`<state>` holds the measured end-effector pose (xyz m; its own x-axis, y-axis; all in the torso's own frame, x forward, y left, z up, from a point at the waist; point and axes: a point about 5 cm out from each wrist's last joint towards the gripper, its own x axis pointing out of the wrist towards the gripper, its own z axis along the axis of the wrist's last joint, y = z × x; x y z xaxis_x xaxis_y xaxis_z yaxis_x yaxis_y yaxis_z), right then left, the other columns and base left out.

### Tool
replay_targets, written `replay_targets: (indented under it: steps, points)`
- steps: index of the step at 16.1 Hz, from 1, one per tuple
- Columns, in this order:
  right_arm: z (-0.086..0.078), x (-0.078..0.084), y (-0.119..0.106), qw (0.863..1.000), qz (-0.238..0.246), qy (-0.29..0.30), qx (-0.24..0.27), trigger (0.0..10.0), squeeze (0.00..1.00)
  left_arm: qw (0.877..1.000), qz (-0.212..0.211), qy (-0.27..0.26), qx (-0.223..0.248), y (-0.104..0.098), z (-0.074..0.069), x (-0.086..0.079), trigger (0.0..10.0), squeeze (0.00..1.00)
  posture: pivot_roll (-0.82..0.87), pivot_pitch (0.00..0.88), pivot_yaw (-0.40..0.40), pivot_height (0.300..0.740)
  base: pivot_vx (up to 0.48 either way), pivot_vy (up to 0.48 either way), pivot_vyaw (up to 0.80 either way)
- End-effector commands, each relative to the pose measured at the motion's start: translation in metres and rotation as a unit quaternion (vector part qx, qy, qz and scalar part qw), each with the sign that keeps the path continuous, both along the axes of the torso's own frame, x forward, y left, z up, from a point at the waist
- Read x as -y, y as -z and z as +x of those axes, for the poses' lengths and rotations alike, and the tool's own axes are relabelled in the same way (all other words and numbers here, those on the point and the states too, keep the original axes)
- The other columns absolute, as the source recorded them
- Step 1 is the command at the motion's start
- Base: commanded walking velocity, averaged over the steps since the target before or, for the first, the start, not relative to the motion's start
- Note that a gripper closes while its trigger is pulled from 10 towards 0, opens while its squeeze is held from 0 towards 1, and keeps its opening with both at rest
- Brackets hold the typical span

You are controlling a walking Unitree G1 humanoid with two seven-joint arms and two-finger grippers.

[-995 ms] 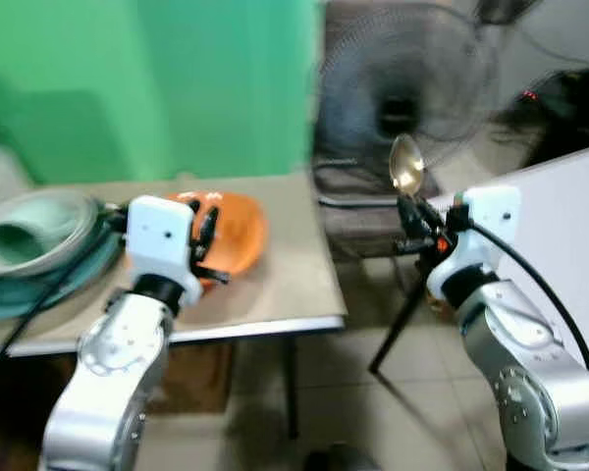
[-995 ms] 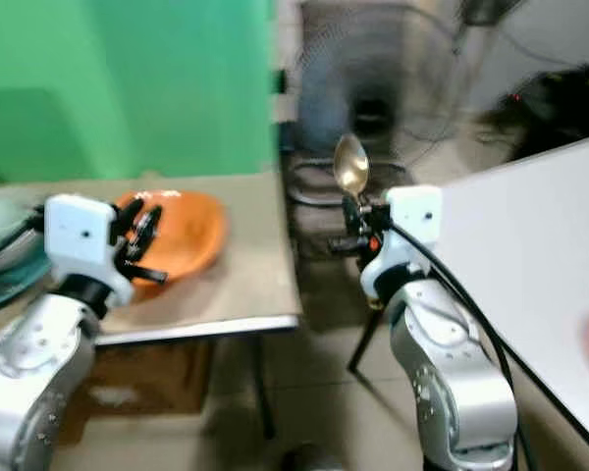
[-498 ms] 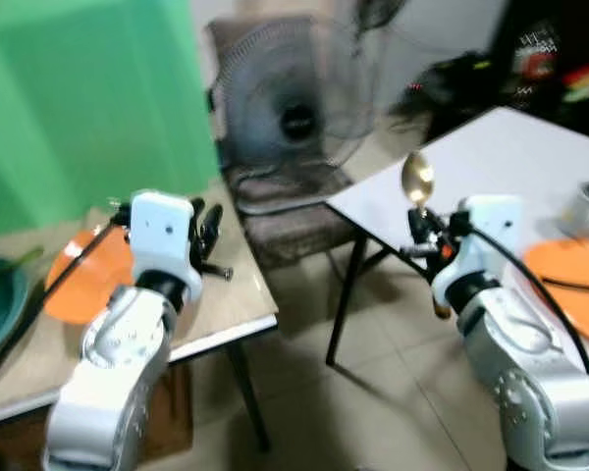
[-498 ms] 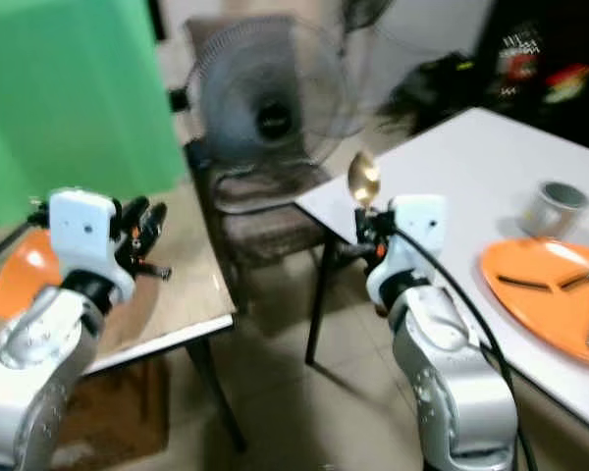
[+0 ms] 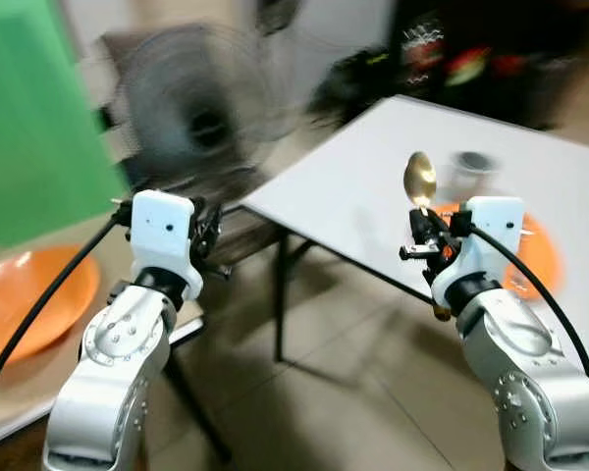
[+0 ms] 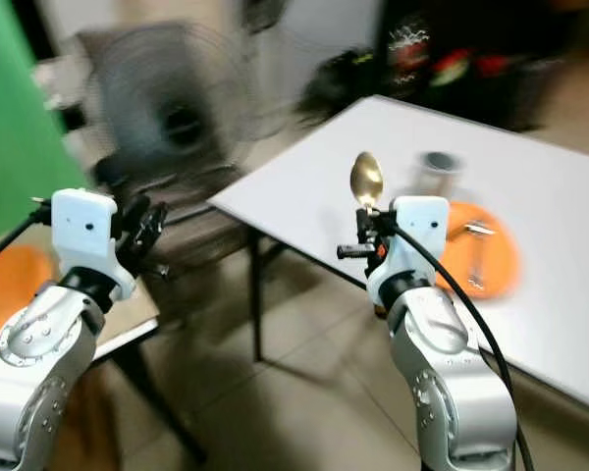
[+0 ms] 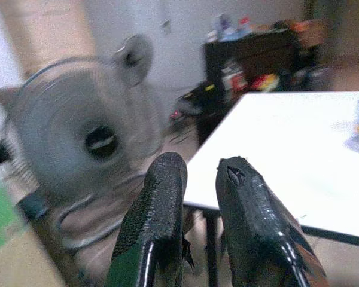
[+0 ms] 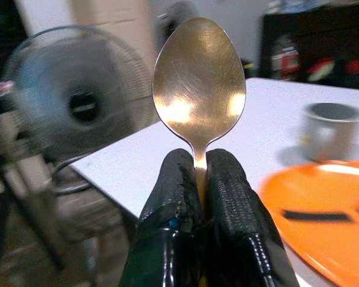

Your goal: Setting the table

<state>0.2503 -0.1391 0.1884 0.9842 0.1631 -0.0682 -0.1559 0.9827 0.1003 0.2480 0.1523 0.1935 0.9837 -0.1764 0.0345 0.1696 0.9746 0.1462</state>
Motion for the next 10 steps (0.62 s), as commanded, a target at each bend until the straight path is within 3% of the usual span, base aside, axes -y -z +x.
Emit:
replay_targets:
  steps: [1,2,4,6,10]
  points:
    - [0.000,-0.004,-0.004,1.000,0.003,-0.007,0.006,10.0,0.00,1.000,0.011,-0.002,0.002,-0.001,0.001,-0.002,10.0,0.00,-0.10,0.000,0.012,0.740,0.000,-0.352,-0.80]
    - [0.000,-0.004,-0.004,1.000,0.003,-0.007,0.005,10.0,0.00,1.000,0.012,-0.001,0.000,0.000,0.001,-0.001,10.0,0.00,-0.10,0.000,0.011,0.740,0.000,-0.480,-0.80]
    - [0.001,-0.004,-0.004,1.000,0.002,-0.008,0.004,10.0,0.00,1.000,-0.011,-0.008,-0.013,0.002,0.001,-0.003,10.0,0.00,-0.10,0.000,0.011,0.740,0.000,0.480,-0.80]
    - [0.001,-0.005,-0.003,1.000,0.003,-0.008,0.001,10.0,0.00,1.000,-0.003,-0.005,-0.009,0.002,0.000,-0.003,10.0,0.00,-0.09,0.000,0.008,0.740,0.000,0.480,-0.80]
    - [0.003,-0.005,0.002,1.000,-0.010,-0.010,-0.023,10.0,0.00,0.999,0.002,-0.005,-0.031,0.010,-0.001,-0.002,10.0,0.00,-0.10,0.000,0.008,0.740,0.000,0.067,-0.73]
